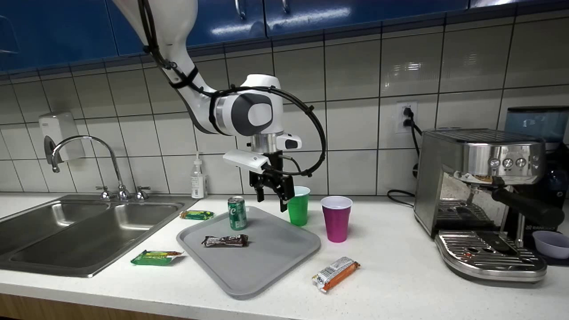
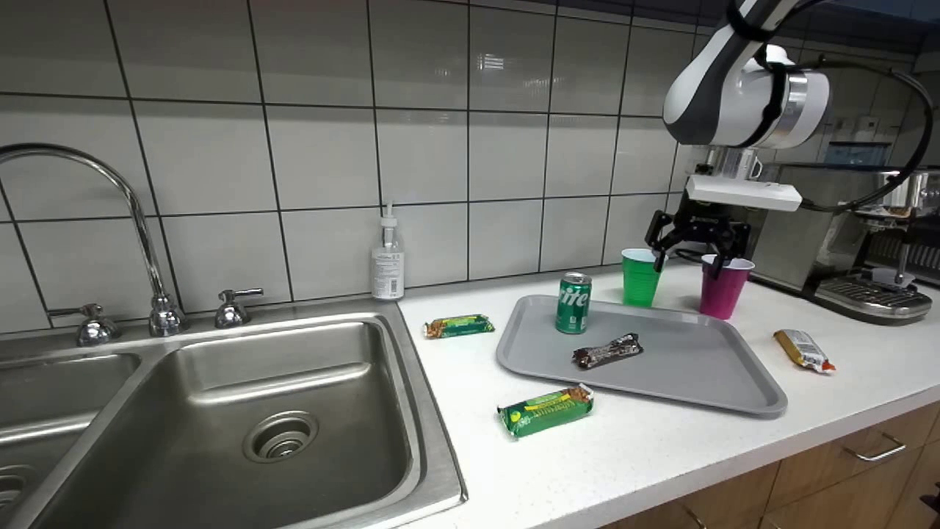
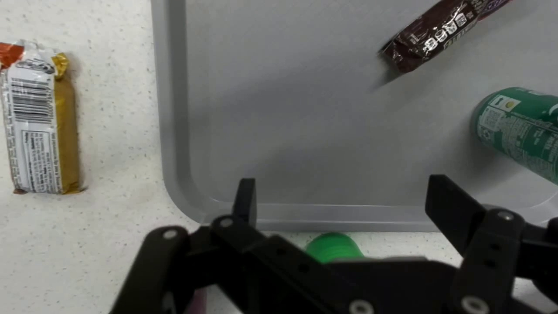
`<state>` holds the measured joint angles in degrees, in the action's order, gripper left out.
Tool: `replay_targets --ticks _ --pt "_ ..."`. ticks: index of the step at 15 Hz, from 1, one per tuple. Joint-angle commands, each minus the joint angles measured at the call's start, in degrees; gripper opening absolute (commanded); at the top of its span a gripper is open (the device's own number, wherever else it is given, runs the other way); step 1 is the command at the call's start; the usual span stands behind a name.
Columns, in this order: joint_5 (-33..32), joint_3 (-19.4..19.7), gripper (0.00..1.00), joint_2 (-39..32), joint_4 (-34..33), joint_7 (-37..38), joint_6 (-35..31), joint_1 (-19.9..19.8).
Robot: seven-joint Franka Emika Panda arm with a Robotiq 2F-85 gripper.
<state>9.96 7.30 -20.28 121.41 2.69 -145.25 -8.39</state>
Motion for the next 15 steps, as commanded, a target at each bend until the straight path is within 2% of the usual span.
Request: replay_targets --ticks 1,8,15 --pt "-1.4 0.6 1.0 0.6 2.1 4.6 -1.3 1.3" --pt "-0.5 0.2 1.0 1.3 5.5 11.0 -1.3 3.5" --pt "-1.0 0.3 1.0 1.3 7.6 18.9 -0.9 7.4"
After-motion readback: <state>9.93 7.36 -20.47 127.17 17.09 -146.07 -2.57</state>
